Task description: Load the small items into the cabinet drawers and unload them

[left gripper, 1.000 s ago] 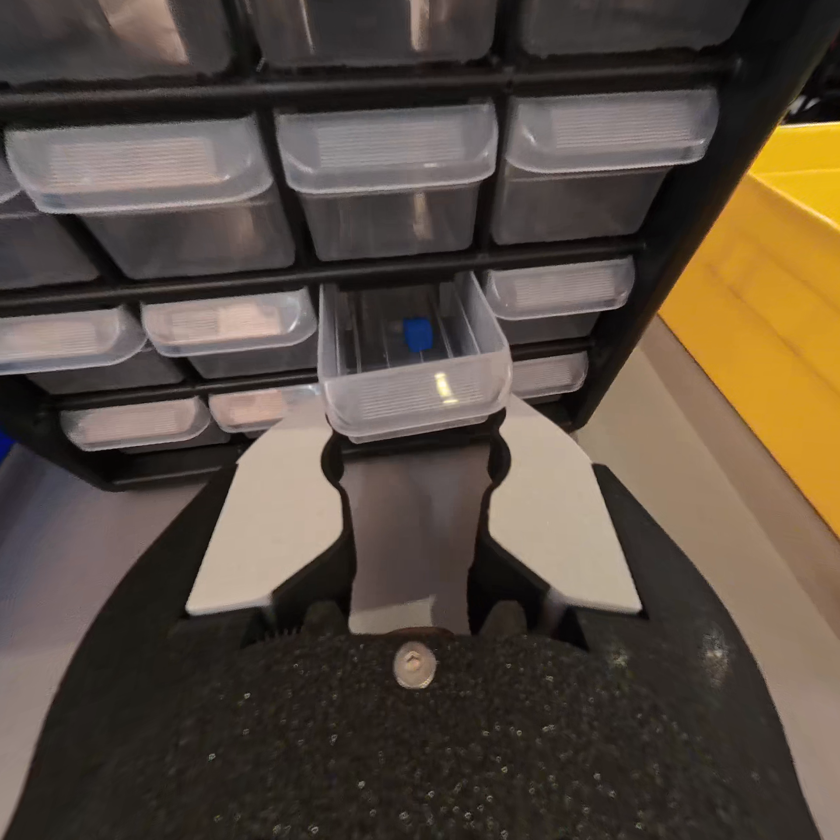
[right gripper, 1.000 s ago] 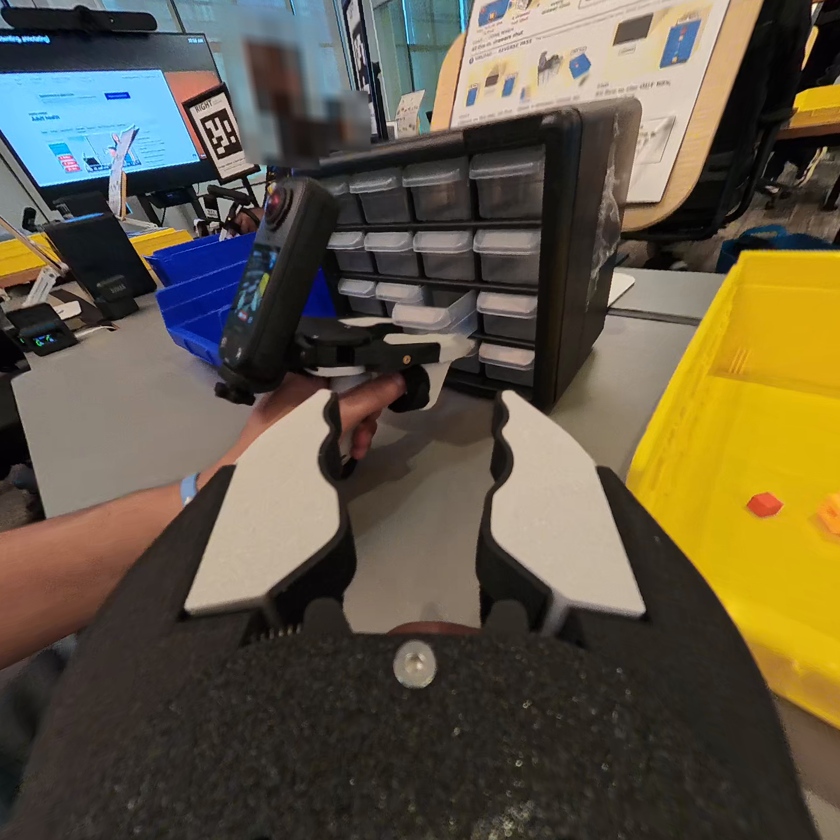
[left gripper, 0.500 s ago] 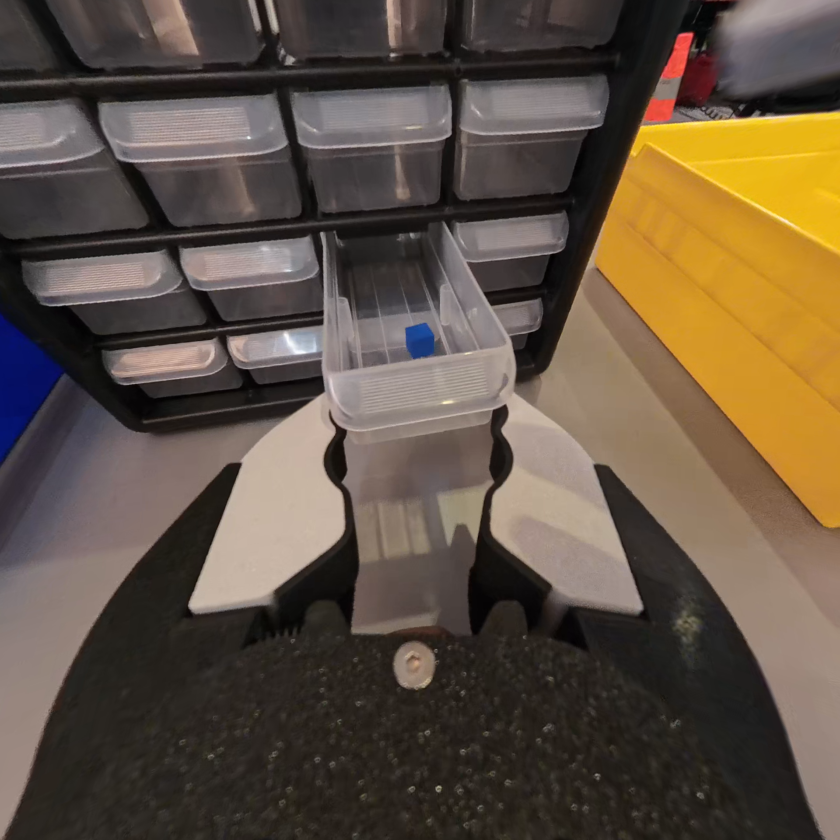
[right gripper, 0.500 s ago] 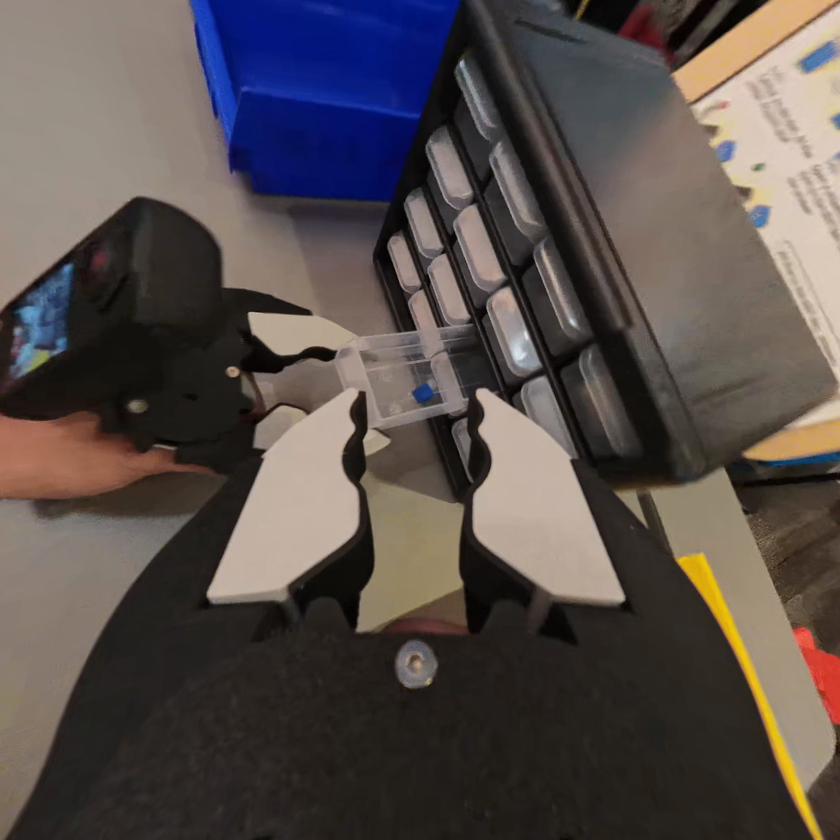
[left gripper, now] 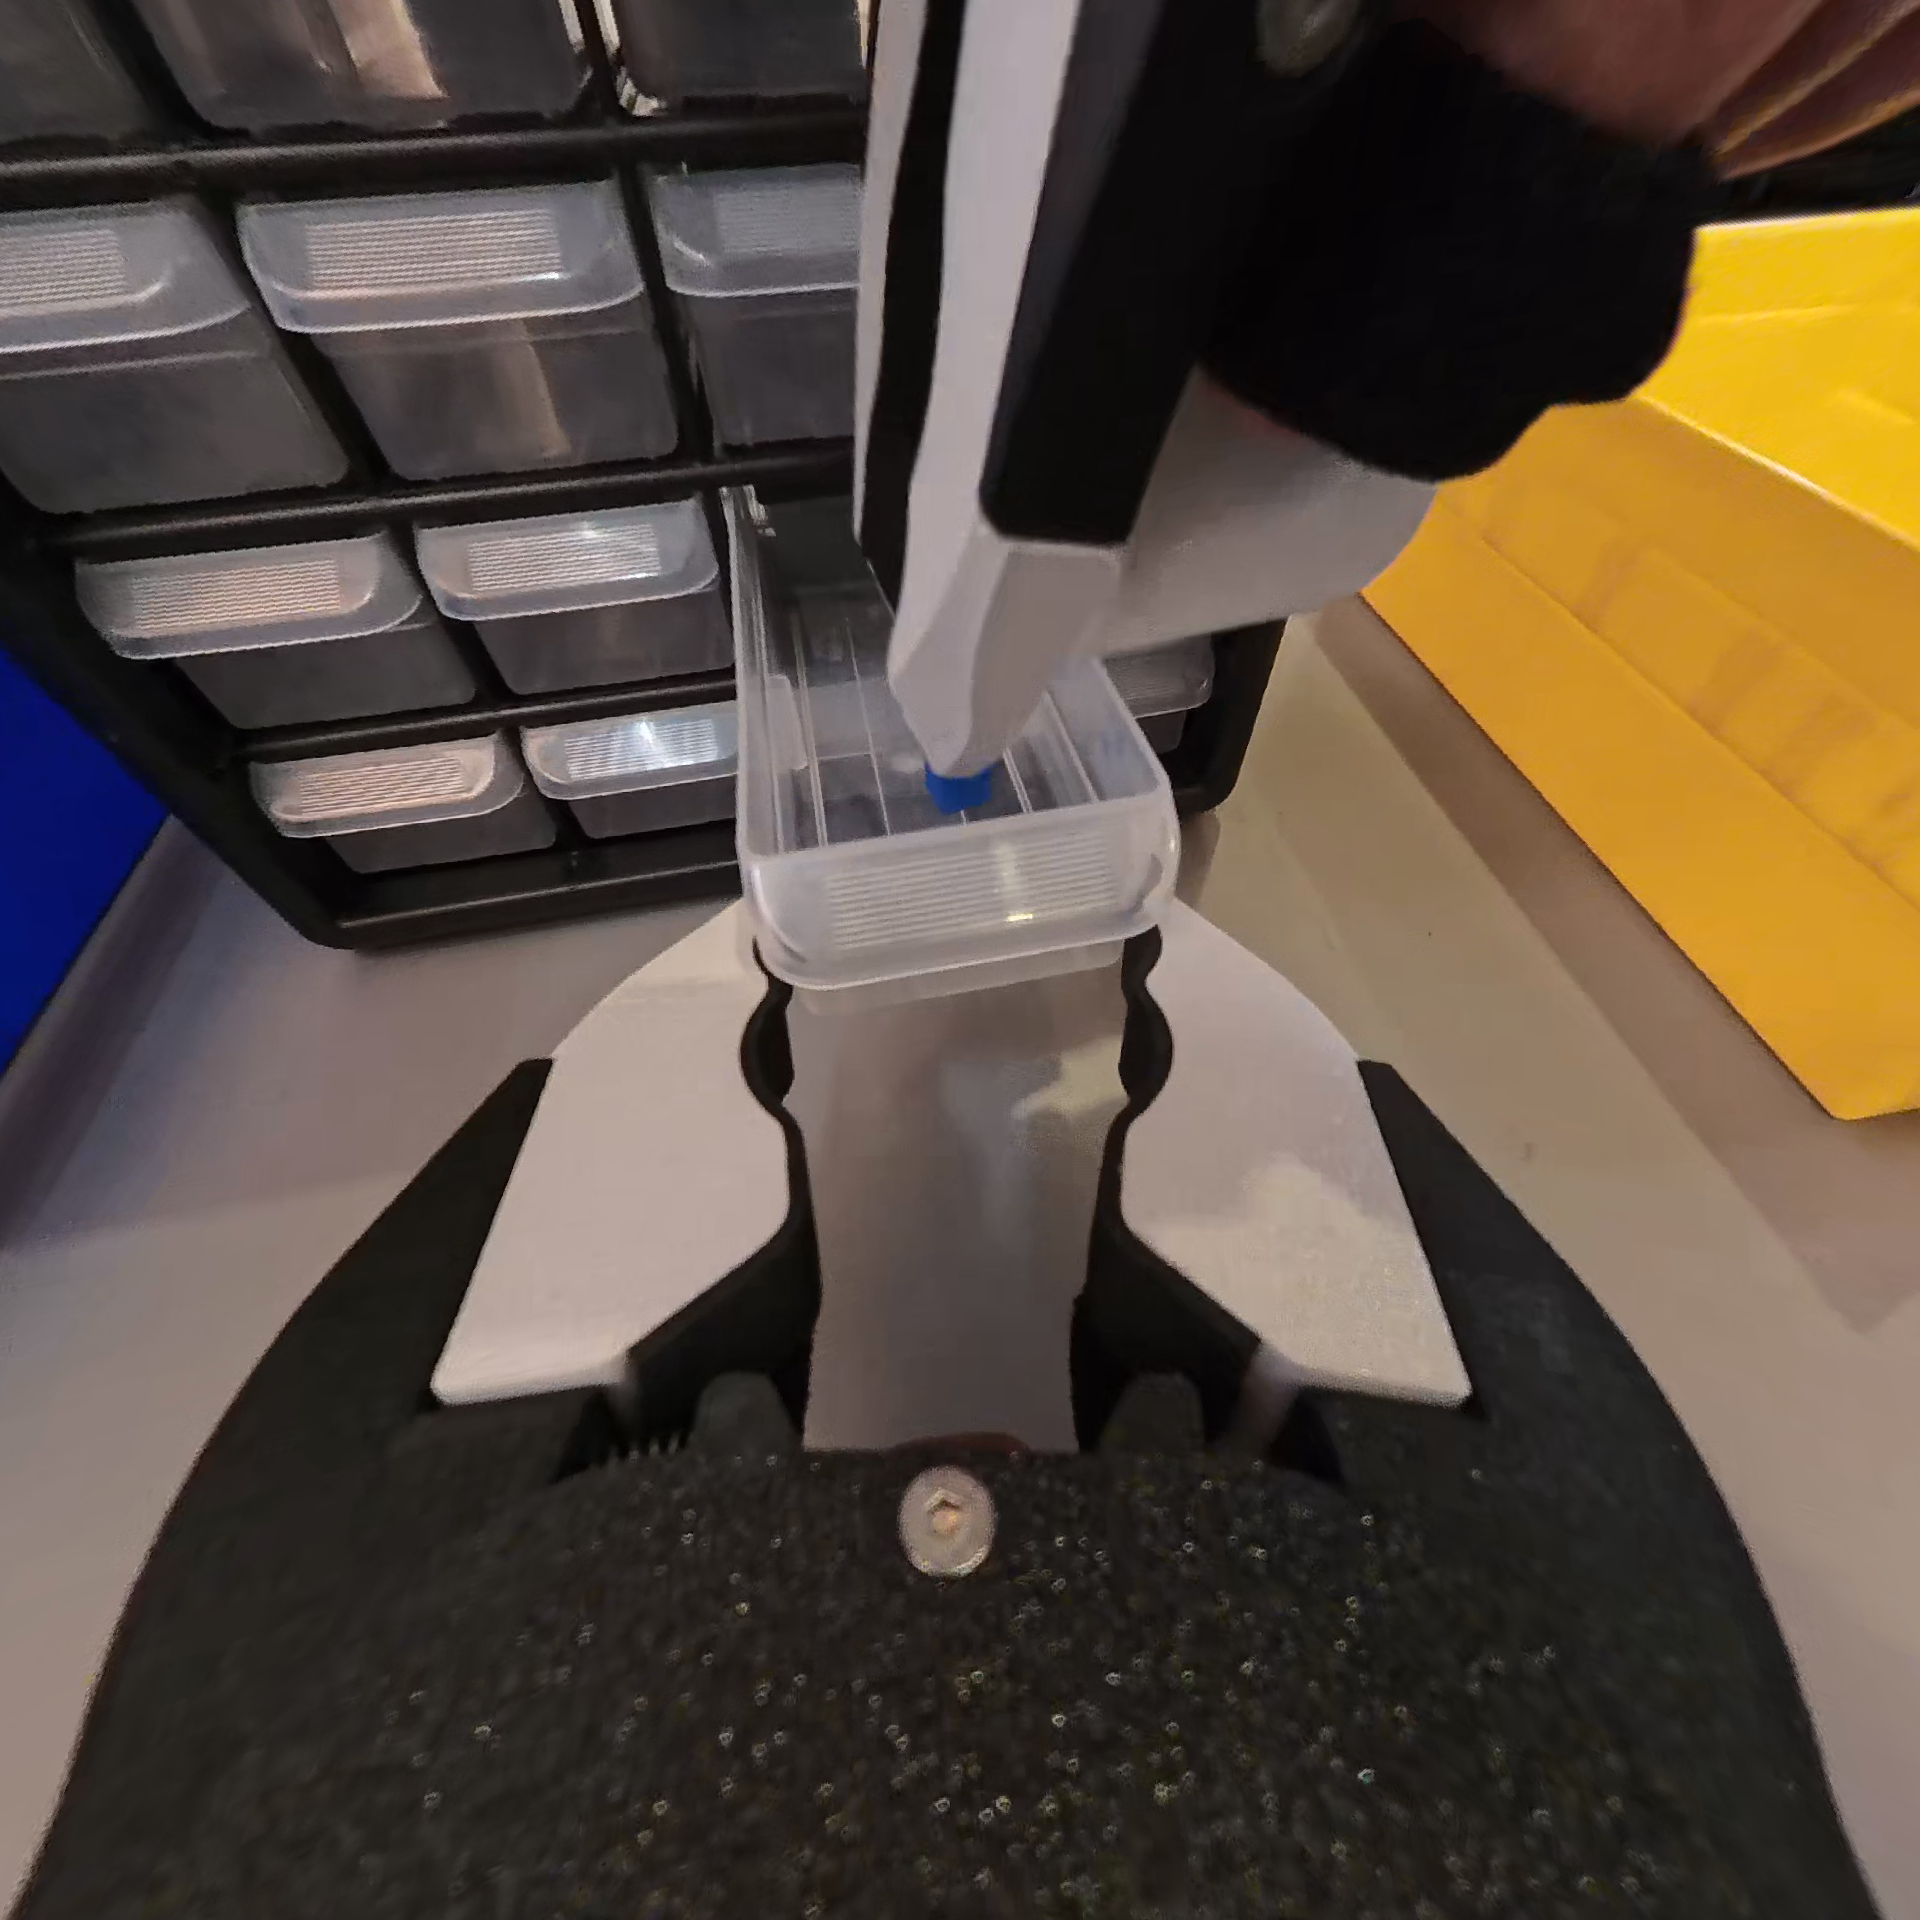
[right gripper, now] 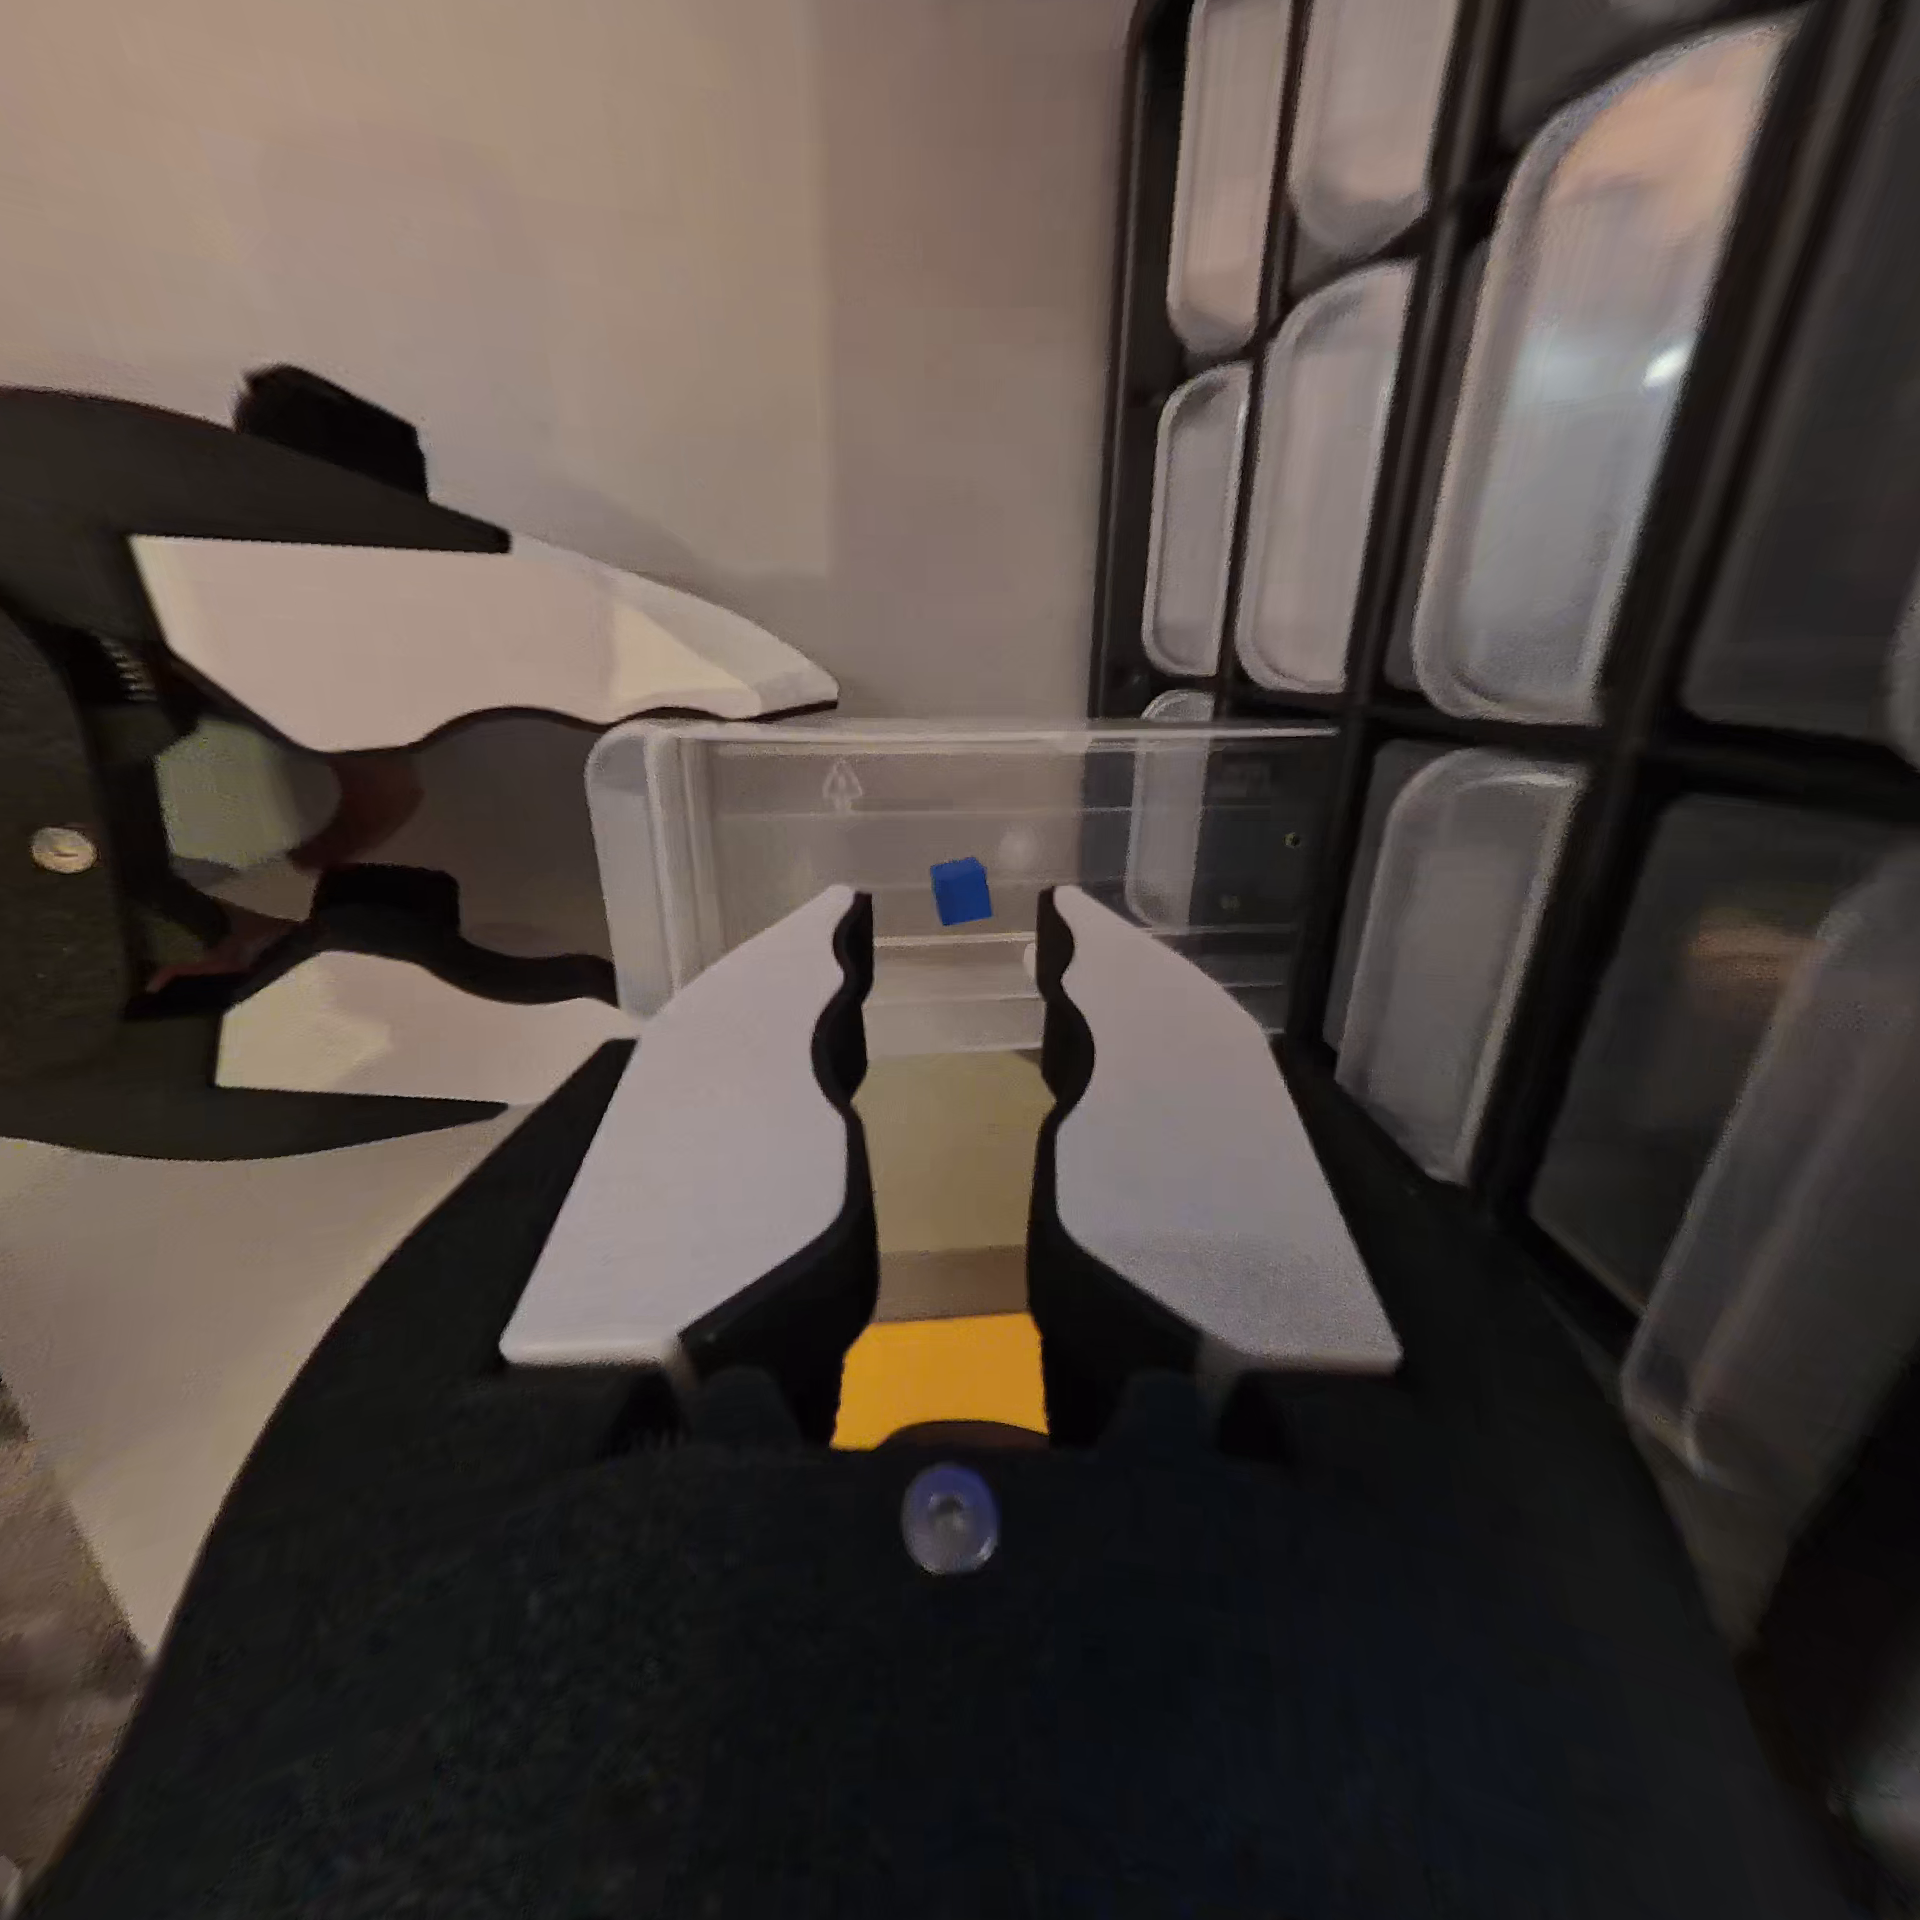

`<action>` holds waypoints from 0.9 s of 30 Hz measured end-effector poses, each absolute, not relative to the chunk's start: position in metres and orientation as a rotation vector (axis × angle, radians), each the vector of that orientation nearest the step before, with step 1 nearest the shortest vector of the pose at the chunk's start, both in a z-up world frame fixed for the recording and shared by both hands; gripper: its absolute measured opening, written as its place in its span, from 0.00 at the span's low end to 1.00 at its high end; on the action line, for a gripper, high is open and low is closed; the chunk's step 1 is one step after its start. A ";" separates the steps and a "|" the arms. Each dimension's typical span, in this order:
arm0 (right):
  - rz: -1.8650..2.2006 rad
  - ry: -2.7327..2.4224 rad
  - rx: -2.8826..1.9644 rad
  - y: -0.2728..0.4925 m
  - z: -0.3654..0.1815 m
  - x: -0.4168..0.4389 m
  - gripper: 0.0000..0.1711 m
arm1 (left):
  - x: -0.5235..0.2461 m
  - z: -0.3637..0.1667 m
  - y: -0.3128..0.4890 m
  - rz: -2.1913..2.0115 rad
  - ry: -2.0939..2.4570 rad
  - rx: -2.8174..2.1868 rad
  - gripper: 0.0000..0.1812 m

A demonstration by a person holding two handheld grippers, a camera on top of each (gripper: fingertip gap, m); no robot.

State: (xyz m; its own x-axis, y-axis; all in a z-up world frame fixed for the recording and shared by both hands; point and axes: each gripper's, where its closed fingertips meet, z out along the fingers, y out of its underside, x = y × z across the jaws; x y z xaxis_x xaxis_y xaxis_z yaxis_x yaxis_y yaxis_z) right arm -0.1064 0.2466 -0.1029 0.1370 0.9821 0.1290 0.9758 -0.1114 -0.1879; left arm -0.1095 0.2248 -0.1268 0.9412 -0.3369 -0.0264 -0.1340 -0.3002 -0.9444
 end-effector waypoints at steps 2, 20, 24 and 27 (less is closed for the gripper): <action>0.022 -1.991 -2.227 0.243 -0.110 -0.106 0.18 | -0.109 -0.127 0.225 -0.198 0.348 -1.879 0.34; -0.096 -2.113 -2.194 0.242 -0.103 -0.109 0.06 | -0.109 -0.127 0.224 -0.203 0.348 -1.883 0.34; 0.052 -1.923 -2.069 0.233 -0.039 -0.107 0.04 | -0.109 -0.128 0.224 -0.215 0.346 -1.886 0.34; 0.107 -1.717 -2.033 0.229 0.014 -0.066 0.00 | -0.109 -0.128 0.224 -0.225 0.343 -1.889 0.34</action>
State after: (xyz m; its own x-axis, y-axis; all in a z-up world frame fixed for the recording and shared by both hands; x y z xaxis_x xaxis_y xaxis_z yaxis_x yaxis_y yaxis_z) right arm -0.0656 0.2286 0.0139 0.2119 0.9477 0.2388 0.9105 -0.1027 -0.4006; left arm -0.1094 0.2243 -0.1276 0.9391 -0.3434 -0.0119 -0.1258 -0.3114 -0.9419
